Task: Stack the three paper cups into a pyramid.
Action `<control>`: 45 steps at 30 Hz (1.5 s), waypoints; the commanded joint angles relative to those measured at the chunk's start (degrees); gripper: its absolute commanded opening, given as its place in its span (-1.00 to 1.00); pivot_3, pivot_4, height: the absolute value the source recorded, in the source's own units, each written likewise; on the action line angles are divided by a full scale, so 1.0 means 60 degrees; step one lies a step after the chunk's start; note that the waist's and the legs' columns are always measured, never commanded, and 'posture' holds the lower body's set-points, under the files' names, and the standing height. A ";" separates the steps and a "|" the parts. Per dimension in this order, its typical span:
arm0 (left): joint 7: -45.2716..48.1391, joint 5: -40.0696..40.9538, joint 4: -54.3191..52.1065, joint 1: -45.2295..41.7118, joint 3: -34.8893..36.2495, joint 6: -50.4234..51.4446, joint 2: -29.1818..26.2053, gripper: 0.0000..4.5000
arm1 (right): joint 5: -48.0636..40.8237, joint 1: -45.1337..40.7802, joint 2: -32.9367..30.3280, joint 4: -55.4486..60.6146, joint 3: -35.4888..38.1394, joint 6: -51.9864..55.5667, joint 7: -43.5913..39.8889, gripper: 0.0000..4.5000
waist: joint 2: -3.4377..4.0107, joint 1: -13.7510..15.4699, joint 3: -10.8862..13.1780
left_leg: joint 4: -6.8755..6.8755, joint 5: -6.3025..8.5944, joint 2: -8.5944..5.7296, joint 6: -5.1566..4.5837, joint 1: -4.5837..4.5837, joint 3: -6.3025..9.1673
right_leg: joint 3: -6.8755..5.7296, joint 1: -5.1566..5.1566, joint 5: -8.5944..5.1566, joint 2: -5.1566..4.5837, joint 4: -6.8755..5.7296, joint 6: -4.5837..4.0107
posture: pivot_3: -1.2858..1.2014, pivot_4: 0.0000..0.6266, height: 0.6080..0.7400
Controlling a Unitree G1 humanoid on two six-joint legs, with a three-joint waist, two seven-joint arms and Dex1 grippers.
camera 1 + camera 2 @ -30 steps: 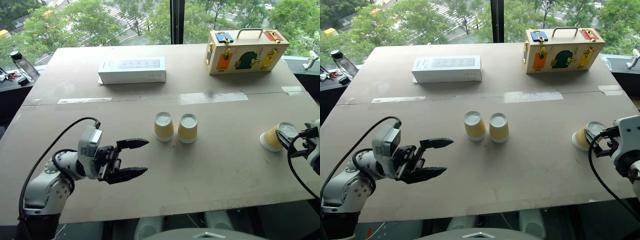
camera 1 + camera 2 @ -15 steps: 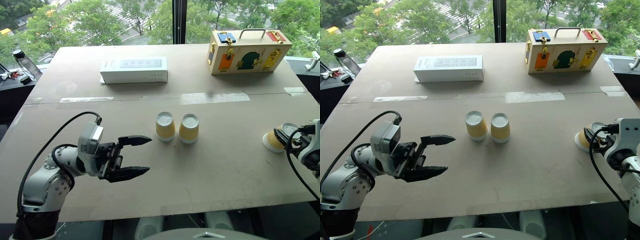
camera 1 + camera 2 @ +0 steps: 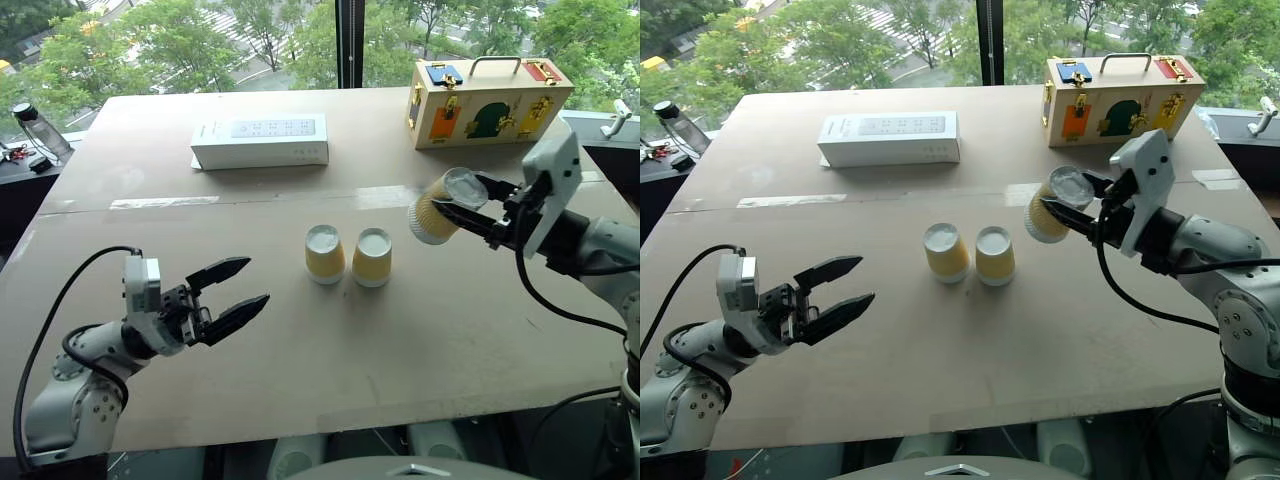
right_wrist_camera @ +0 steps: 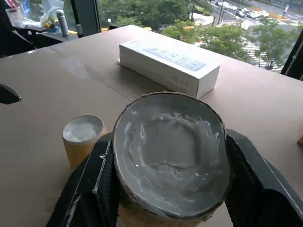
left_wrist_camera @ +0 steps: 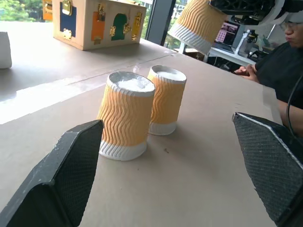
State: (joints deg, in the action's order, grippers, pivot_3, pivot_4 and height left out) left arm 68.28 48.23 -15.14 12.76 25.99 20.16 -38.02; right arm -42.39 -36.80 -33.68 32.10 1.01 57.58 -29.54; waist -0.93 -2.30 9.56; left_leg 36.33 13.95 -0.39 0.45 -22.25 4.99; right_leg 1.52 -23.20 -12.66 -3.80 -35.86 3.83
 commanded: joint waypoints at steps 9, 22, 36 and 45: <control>-0.0364 0.0814 -0.0771 0.1430 0.1757 0.0063 0.0276 1.00 | 0.0900 -0.2058 0.0550 -0.1455 -0.2099 -0.0360 -0.1065 -0.08 | -0.0006 0.0123 -0.0004 | 0.0014 -0.0001 -0.0019 0.0003 -0.0078 0.0011 | -0.0021 -0.0059 0.0006 -0.0026 -0.0001 0.0003 | 0.03 -0.52 1.00; -0.0626 0.0761 -0.1296 0.1840 0.1691 -0.0059 0.0650 1.00 | 0.2262 -0.2297 0.0921 -0.2401 -0.3220 -0.0997 -0.1797 0.75 | -0.0011 0.0017 -0.0007 | 0.0014 -0.0001 -0.0018 0.0003 -0.0070 0.0011 | -0.0026 -0.0058 0.0006 -0.0026 -0.0009 0.0001 | 0.03 -0.52 1.00; -0.1741 0.0051 -0.1816 0.1621 0.0556 0.0331 0.0556 1.00 | 0.0713 0.1473 -0.1324 0.0586 0.1126 -0.1958 -0.3124 0.98 | -0.0033 0.0279 -0.0019 | 0.0016 0.0000 -0.0033 0.0002 -0.0084 0.0018 | -0.0031 -0.0049 0.0006 -0.0037 0.0000 0.0004 | 0.03 -0.52 1.00; -0.1403 -0.0971 -0.0648 0.1278 0.0275 0.0049 -0.0080 1.00 | 0.1464 0.7995 -0.0902 0.1510 0.3997 -0.4646 -0.3675 0.98 | -0.0039 0.0303 -0.0033 | 0.0019 0.0000 -0.0015 0.0000 -0.0047 0.0002 | -0.0024 -0.0024 0.0001 -0.0018 -0.0008 0.0003 | 0.03 -0.52 1.00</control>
State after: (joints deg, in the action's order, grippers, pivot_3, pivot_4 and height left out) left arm 58.30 43.62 -20.05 20.05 26.47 21.86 -37.40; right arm -34.47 8.36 -39.34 39.19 20.00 34.91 -49.51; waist -1.17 -0.48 9.36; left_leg 36.44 13.95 -0.50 0.45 -22.55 4.98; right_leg 1.41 -23.35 -12.65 -3.93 -35.90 3.86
